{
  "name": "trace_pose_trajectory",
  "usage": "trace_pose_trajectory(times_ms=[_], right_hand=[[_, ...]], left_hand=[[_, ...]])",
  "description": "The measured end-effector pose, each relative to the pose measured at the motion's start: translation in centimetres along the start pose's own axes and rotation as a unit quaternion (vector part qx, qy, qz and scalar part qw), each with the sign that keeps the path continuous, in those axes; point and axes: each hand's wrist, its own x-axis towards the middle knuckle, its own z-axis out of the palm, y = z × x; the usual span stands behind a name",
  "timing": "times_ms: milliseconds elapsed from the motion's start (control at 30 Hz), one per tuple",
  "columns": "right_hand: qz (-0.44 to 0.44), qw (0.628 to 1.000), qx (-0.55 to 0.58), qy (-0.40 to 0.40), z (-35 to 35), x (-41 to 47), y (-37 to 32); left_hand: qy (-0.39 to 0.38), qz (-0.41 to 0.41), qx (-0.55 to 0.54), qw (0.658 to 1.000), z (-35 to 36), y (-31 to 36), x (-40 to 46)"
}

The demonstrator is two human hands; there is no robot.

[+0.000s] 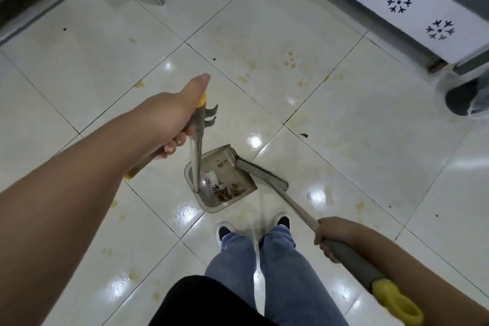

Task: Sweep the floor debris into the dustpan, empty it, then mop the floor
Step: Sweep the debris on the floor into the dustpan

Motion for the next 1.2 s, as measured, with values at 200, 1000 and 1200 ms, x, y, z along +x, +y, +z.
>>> trace_pose_trajectory(times_ms=[200,1000,1200], right_hand=[[-0.031,0.983,0.180,-0.006,-2.7,-2.2,2.6],[-0.009,0.987,-0.069,0.146,-8.0,4.4,5.2],[-0.042,0.993,0.087,0.074,-8.5,1.2,9.0]], left_hand=[[-0.012,-0.004,0.009,1.000,-0.2,-0.5,-0.9],[0.013,-0.002,0.041,0.999,5.6,6.0,-1.9],[0.027,-0.010,0.044,0.999,6.3,6.2,-2.3]])
